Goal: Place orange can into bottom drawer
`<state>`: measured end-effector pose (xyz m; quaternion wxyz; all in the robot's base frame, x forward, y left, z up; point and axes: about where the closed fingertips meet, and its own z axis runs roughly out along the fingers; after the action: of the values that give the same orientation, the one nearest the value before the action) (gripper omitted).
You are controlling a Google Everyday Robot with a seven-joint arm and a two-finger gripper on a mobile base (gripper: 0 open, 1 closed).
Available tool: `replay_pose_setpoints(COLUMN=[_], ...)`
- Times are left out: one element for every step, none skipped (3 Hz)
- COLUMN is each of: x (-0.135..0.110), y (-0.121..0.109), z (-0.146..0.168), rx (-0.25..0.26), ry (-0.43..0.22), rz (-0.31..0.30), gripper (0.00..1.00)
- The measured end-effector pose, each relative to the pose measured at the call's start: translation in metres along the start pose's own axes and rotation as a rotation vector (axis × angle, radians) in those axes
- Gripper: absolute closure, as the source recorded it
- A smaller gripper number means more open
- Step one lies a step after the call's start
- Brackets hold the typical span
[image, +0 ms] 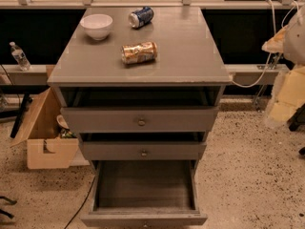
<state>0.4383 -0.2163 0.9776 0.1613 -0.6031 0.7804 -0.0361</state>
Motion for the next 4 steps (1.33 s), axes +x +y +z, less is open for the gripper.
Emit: replay_pose_setpoints(x=[-0.001,-0.013,-0.041,-0.075], y=[-0.001,-0.021,-0.063,-0.108], z=[0.0,0.014,0.04,0.07], rx=[0.002,0.011,0.021,0.009], ry=[-0.002,-0.057,-0.146,-0.236], rz=[0.0,-0.002,-0.015,-0.03], gripper=[0.0,0.0,0.0,0.0])
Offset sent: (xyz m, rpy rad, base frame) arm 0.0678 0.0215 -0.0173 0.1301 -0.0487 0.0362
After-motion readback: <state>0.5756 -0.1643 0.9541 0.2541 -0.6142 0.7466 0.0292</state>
